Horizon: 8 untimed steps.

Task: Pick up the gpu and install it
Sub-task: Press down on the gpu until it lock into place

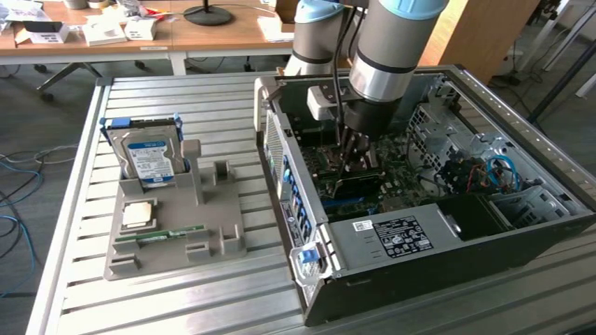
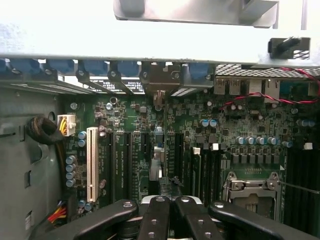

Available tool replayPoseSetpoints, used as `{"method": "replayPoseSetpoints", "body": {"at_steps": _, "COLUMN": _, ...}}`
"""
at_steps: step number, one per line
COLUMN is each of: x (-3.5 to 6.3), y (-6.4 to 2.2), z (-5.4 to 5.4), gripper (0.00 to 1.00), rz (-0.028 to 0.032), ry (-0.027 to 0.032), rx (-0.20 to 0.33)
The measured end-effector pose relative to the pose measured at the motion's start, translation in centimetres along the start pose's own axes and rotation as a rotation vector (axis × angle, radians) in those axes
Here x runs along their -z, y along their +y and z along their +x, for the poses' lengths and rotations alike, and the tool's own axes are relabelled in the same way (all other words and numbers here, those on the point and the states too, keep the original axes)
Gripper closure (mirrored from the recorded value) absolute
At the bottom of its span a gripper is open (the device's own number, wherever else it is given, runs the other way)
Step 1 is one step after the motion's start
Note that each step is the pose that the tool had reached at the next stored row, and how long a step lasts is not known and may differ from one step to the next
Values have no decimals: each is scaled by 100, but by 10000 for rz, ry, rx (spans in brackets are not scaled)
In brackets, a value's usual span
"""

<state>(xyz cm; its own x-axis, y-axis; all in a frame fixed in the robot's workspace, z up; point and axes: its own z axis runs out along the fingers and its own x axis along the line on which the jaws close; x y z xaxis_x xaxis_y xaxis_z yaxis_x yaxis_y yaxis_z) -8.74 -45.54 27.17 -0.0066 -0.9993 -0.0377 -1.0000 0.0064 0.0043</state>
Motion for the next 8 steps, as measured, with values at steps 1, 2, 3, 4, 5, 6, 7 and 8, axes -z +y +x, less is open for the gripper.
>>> {"method": "replayPoseSetpoints", "body": {"at_steps": 1, "x": -6, "y": 1, "z": 0, "gripper": 89, "rz": 0, "ry": -1, "rx": -1}}
{"method": "replayPoseSetpoints", "body": {"at_steps": 2, "x": -6, "y": 1, "z": 0, "gripper": 89, "rz": -1, "ry": 1, "rx": -2}}
{"method": "replayPoseSetpoints", "body": {"at_steps": 3, "x": -6, "y": 1, "z": 0, "gripper": 89, "rz": 0, "ry": 1, "rx": -2}}
{"method": "replayPoseSetpoints", "body": {"at_steps": 4, "x": -6, "y": 1, "z": 0, "gripper": 89, "rz": 0, "ry": 1, "rx": -2}}
{"method": "replayPoseSetpoints", "body": {"at_steps": 5, "x": -6, "y": 1, "z": 0, "gripper": 89, "rz": -1, "ry": 1, "rx": -2}}
{"method": "replayPoseSetpoints", "body": {"at_steps": 6, "x": -14, "y": 1, "z": 0, "gripper": 89, "rz": 2, "ry": -3, "rx": -2}}
{"method": "replayPoseSetpoints", "body": {"at_steps": 7, "x": -22, "y": 1, "z": 0, "gripper": 89, "rz": 2, "ry": -2, "rx": -2}}
{"method": "replayPoseSetpoints", "body": {"at_steps": 8, "x": -26, "y": 1, "z": 1, "gripper": 89, "rz": 1, "ry": -2, "rx": -2}}
